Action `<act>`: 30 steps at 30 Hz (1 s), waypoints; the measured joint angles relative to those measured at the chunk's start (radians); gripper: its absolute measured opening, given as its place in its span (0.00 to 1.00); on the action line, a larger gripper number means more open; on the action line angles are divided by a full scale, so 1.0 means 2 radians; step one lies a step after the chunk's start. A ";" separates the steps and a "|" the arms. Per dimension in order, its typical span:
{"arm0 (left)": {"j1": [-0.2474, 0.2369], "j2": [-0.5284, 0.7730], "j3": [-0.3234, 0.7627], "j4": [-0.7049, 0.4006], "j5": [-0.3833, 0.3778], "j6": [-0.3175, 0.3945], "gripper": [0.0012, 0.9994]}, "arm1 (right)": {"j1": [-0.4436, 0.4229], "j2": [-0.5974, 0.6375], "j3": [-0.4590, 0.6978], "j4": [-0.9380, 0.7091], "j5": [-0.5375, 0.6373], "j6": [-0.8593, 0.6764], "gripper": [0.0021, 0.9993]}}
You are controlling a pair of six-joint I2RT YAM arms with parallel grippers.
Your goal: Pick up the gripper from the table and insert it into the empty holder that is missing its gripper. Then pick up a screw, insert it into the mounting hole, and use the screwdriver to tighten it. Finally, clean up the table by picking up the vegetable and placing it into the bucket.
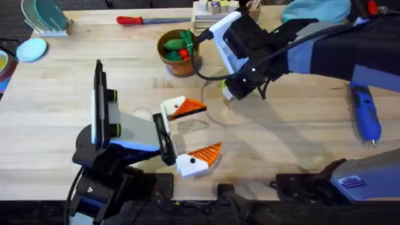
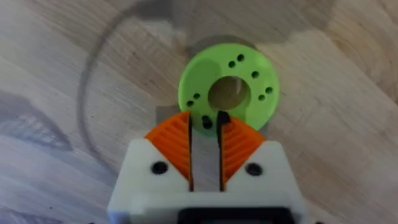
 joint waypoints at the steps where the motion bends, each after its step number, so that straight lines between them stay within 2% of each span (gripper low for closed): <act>1: 0.000 0.000 0.000 0.000 0.000 0.000 0.99 | 0.000 0.000 0.000 0.001 0.001 0.000 0.19; 6: 0.000 0.000 0.000 0.000 0.000 0.000 0.99 | 0.000 0.000 0.000 0.002 0.002 0.000 0.14; 11: 0.000 0.000 0.000 0.000 0.000 0.000 0.99 | 0.000 0.000 0.000 0.003 0.006 0.000 0.01; 23: 0.000 0.000 0.000 0.000 0.000 0.000 0.99 | 0.000 -0.003 0.009 -0.023 0.007 0.000 0.00; 30: 0.000 0.000 0.000 0.000 0.000 0.000 0.99 | 0.000 -0.022 0.068 -0.094 0.006 0.000 0.00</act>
